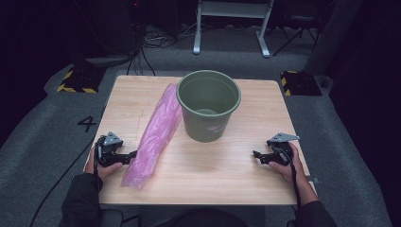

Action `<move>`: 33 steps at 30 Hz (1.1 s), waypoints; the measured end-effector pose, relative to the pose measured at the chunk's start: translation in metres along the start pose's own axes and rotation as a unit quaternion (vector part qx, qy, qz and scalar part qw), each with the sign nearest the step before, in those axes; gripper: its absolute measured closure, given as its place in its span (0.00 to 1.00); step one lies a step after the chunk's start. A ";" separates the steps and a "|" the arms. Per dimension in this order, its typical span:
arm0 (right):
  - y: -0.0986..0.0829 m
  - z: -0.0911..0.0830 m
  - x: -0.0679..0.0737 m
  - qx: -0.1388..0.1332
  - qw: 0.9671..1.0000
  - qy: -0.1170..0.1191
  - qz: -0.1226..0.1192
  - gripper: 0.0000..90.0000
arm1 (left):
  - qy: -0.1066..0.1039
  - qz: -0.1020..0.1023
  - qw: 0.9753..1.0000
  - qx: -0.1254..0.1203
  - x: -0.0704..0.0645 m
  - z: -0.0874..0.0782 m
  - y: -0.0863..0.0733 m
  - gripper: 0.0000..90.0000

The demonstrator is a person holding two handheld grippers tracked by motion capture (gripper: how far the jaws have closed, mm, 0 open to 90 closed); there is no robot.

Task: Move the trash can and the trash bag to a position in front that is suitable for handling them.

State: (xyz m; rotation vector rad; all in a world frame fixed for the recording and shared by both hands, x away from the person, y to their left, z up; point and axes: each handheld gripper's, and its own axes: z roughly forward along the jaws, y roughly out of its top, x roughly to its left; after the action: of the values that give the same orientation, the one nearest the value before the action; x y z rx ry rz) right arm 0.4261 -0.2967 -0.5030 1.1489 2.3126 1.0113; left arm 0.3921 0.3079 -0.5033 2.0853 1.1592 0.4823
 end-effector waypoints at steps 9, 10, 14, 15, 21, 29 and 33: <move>0.006 -0.004 0.000 -0.020 1.000 0.013 0.006 0.24 | 0.003 0.000 1.000 -0.001 0.000 0.000 0.000 0.26; 0.011 -0.008 0.001 -0.030 0.999 0.017 0.005 0.24 | 0.003 0.000 1.000 -0.001 0.000 0.000 0.000 0.26; 0.024 -0.019 0.004 -0.059 0.998 0.025 -0.001 0.25 | 0.003 0.000 1.000 -0.001 0.000 0.000 0.000 0.26; 0.031 -0.024 0.006 -0.072 0.997 0.029 -0.007 0.24 | 0.003 0.000 1.000 -0.001 0.000 0.000 0.000 0.26; 0.063 -0.040 0.016 -0.121 0.991 0.042 -0.027 0.25 | 0.003 0.000 1.000 -0.001 0.000 0.000 0.000 0.26; 0.098 -0.044 0.040 -0.134 0.986 0.059 -0.079 0.24 | 0.003 0.000 1.000 -0.001 0.000 0.000 0.000 0.26; 0.112 -0.043 0.050 -0.143 0.983 0.073 -0.092 0.24 | 0.003 0.000 1.000 -0.001 0.000 0.000 0.000 0.26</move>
State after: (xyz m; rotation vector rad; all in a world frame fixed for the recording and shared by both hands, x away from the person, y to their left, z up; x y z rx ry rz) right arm 0.4312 -0.2296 -0.3920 0.7568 2.2382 1.3405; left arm 0.3920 0.3075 -0.5035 2.0838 1.1624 0.4904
